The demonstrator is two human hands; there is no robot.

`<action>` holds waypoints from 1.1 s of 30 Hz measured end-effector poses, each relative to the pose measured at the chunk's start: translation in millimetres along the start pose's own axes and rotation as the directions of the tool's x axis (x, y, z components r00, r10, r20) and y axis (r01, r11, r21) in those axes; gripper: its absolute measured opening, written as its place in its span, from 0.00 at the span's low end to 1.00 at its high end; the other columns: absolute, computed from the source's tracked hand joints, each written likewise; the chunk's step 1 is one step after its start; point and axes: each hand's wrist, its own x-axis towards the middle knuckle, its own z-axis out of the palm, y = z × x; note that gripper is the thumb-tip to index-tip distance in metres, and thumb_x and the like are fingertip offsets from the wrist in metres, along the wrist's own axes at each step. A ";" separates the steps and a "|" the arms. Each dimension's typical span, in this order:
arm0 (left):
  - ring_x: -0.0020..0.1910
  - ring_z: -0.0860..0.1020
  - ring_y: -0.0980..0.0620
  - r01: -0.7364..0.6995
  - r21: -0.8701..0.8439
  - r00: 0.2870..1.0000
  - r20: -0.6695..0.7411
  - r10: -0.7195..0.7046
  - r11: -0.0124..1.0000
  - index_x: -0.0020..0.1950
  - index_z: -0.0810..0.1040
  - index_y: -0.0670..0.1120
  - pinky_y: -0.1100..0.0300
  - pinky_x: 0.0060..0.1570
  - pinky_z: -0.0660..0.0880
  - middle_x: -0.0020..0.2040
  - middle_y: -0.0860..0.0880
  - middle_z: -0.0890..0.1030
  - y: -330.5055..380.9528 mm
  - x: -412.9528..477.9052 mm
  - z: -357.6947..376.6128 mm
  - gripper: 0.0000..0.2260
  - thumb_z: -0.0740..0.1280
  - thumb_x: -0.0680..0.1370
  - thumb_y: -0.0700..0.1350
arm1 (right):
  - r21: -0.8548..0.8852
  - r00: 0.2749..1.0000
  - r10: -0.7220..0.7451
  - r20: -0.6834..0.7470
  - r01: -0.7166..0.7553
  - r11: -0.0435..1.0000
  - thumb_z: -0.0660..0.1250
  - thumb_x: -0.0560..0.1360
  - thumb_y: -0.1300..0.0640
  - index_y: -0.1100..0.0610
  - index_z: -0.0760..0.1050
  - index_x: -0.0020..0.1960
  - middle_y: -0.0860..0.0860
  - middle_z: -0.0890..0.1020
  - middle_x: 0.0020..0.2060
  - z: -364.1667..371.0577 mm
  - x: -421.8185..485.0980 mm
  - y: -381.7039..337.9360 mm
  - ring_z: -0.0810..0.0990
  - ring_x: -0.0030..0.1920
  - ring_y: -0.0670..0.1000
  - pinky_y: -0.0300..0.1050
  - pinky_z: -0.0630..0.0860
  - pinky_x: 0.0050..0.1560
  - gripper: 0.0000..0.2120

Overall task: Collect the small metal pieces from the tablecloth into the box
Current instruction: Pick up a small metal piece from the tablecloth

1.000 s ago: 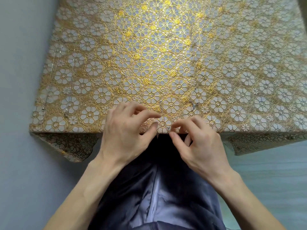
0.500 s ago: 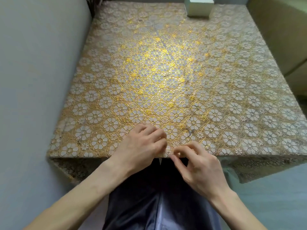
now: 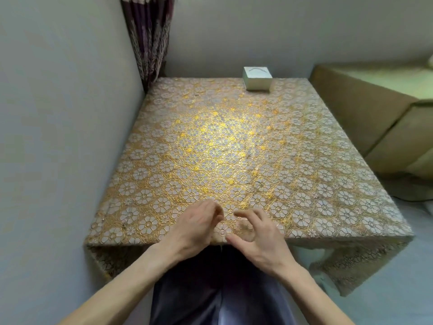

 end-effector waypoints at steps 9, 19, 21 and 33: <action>0.45 0.74 0.51 0.018 -0.057 0.999 -0.048 -0.020 0.998 0.54 0.75 0.44 0.53 0.46 0.75 0.47 0.50 0.78 9.1 32.2 -41.9 0.06 0.61 0.84 0.46 | 0.406 0.979 0.042 0.198 -0.121 0.906 0.70 0.79 0.52 0.47 0.80 0.57 0.45 0.83 0.49 -24.7 33.7 -36.3 0.80 0.30 0.47 0.42 0.75 0.28 0.07; 0.43 0.73 0.57 -0.022 -0.209 0.993 -0.120 -0.004 0.978 0.53 0.76 0.47 0.60 0.44 0.73 0.45 0.56 0.77 -4.7 51.9 -62.2 0.01 0.66 0.82 0.43 | 0.529 0.983 0.082 0.166 -0.158 0.834 0.72 0.78 0.56 0.48 0.83 0.50 0.46 0.83 0.41 -40.4 41.1 -47.3 0.78 0.29 0.47 0.44 0.75 0.27 0.04; 0.44 0.77 0.56 -0.023 -0.323 0.994 -0.105 -0.011 0.946 0.53 0.77 0.47 0.61 0.45 0.75 0.45 0.55 0.79 -10.1 53.9 -59.0 0.03 0.67 0.81 0.44 | 0.557 0.976 0.116 0.184 -0.201 0.806 0.72 0.77 0.58 0.49 0.83 0.50 0.46 0.83 0.40 -38.2 44.1 -45.5 0.78 0.28 0.46 0.43 0.74 0.26 0.05; 0.43 0.75 0.68 0.110 -0.346 0.963 -0.195 -0.186 0.932 0.53 0.80 0.48 0.73 0.44 0.71 0.45 0.61 0.78 -20.1 46.4 -43.5 0.06 0.72 0.77 0.45 | 0.633 0.951 0.202 0.232 -0.306 0.711 0.69 0.79 0.63 0.54 0.83 0.50 0.53 0.87 0.44 -36.4 47.7 -41.3 0.76 0.28 0.49 0.41 0.73 0.25 0.06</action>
